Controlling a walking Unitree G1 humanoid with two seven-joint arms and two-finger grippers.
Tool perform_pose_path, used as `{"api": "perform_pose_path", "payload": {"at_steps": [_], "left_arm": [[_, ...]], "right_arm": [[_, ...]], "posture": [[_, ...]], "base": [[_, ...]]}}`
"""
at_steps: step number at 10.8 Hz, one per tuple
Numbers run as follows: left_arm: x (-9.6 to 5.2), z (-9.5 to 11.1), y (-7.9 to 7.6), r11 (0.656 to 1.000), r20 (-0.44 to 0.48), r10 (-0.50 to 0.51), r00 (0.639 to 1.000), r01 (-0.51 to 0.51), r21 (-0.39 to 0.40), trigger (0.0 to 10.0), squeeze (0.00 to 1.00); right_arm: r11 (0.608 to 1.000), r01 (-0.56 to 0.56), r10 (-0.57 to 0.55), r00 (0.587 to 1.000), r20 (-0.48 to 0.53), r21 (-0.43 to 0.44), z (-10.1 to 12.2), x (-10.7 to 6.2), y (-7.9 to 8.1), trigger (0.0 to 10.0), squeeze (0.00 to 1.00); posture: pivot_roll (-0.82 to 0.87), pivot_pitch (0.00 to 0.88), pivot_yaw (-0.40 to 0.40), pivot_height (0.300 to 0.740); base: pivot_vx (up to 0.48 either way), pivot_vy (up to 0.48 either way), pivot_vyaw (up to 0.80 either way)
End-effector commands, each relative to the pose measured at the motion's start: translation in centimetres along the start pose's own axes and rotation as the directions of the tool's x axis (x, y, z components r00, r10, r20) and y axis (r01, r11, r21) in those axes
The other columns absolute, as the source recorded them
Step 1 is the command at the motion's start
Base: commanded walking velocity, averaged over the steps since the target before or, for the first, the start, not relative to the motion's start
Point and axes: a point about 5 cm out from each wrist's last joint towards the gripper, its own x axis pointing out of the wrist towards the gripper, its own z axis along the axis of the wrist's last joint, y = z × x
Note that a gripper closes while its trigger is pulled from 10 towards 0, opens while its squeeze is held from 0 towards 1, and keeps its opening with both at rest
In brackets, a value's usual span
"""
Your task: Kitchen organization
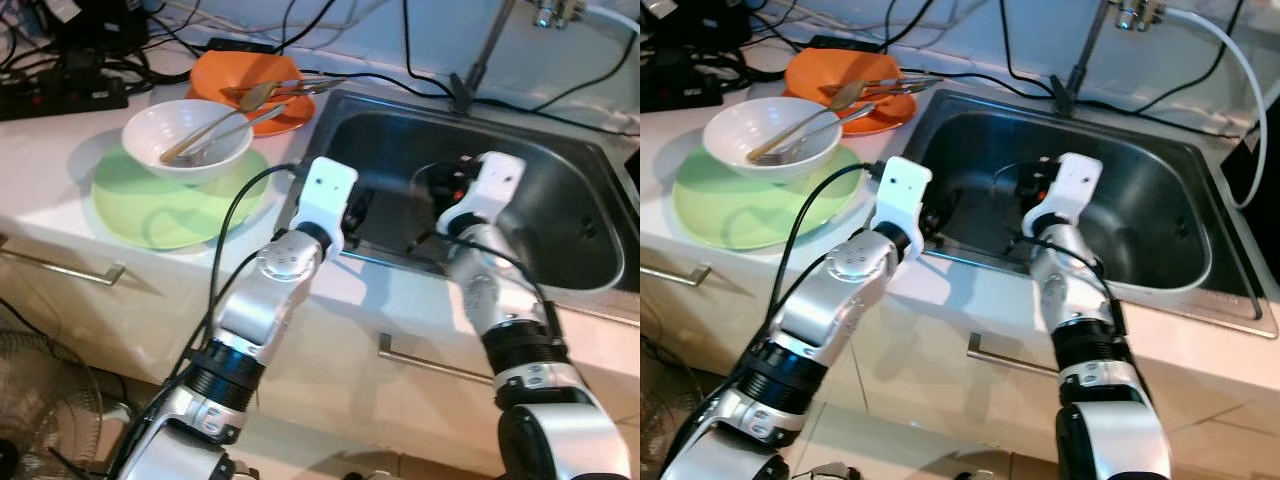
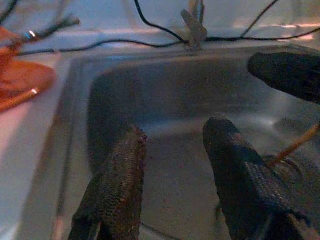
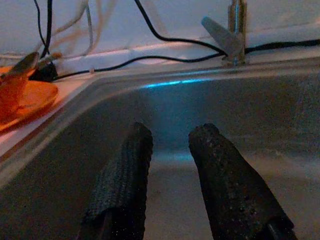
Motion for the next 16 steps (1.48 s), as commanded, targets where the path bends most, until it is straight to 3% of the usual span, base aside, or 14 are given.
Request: {"api": "perform_pose_path", "payload": {"at_steps": [1, 3, 4, 5, 7, 9, 10, 12, 14, 16], "left_arm": [[0.6, 1.3, -0.5, 0.998, 0.053, 0.004, 0.999, -0.008, 0.070, 10.0, 0.00], [1.1, 2.6, 0.3, 0.974, 0.106, 0.051, 0.993, -0.073, 0.215, 10.0, 0.00], [1.0, 2.6, 2.0, 0.942, 0.121, 0.098, 0.988, -0.131, 0.310, 10.0, 0.00], [0.9, 2.5, 3.4, 0.918, 0.119, 0.137, 0.983, -0.171, 0.357, 10.0, 0.00], [0.5, 1.8, 5.4, 0.889, 0.102, 0.193, 0.976, -0.218, 0.402, 10.0, 0.00], [0.4, 1.3, 6.5, 0.868, 0.081, 0.186, 0.979, -0.202, 0.453, 10.0, 0.00], [0.4, 1.5, 7.2, 0.839, 0.085, 0.199, 0.976, -0.215, 0.499, 10.0, 0.00], [0.2, 2.0, 8.4, 0.792, 0.111, 0.219, 0.969, -0.243, 0.561, 10.0, 0.00], [0.6, 3.3, 10.8, 0.693, 0.135, 0.293, 0.946, -0.308, 0.652, 10.0, 0.00], [1.4, 4.0, 11.5, 0.669, 0.131, 0.302, 0.944, -0.308, 0.677, 10.0, 0.00]], "right_arm": [[1.000, 0.020, -0.021, 0.999, 0.040, 0.009, 1.4, 0.1, -0.9, 10.0, 0.00], [0.999, 0.037, -0.038, 0.997, 0.069, 0.019, 2.1, 0.0, -1.3, 10.0, 0.00], [0.999, 0.014, -0.017, 0.996, 0.089, 0.036, 2.2, -0.2, -0.4, 10.0, 0.00], [0.999, 0.004, -0.008, 0.995, 0.103, 0.037, 2.4, -0.1, 0.2, 10.0, 0.00], [0.999, -0.007, 0.002, 0.992, 0.127, 0.034, 2.6, 0.3, 1.0, 10.0, 0.00], [1.000, -0.010, 0.013, 0.987, 0.159, -0.017, 2.5, -0.4, 1.9, 10.0, 0.00], [0.993, -0.045, 0.061, 0.987, 0.150, -0.105, 2.1, -0.7, 2.6, 10.0, 0.00], [0.994, -0.047, 0.060, 0.990, 0.125, -0.100, 1.5, -0.6, 2.8, 10.0, 0.00], [0.991, -0.097, 0.108, 0.986, 0.127, -0.092, 1.8, -0.2, 4.5, 10.0, 0.00], [0.992, -0.101, 0.110, 0.987, 0.122, -0.076, 1.5, -0.2, 4.9, 10.0, 0.00]], "posture": [[0.06, 0.025, -0.144, 0.740], [0.06, 0.006, -0.134, 0.740], [0.05, 0.000, -0.125, 0.740], [0.06, 0.000, -0.113, 0.740], [0.06, 0.000, -0.043, 0.740], [0.04, 0.000, 0.003, 0.740], [0.05, 0.000, 0.012, 0.740], [0.07, 0.000, 0.008, 0.740], [0.09, 0.000, -0.006, 0.740], [0.10, 0.000, -0.007, 0.740]], "base": [[0.000, 0.000, 0.00], [0.000, 0.000, 0.00], [0.000, 0.000, 0.00], [0.000, 0.000, 0.00], [0.000, 0.000, 0.00], [0.000, 0.000, 0.00], [0.000, 0.000, 0.00], [0.000, 0.000, 0.00], [0.000, 0.000, 0.00], [0.000, 0.000, 0.00]]}}
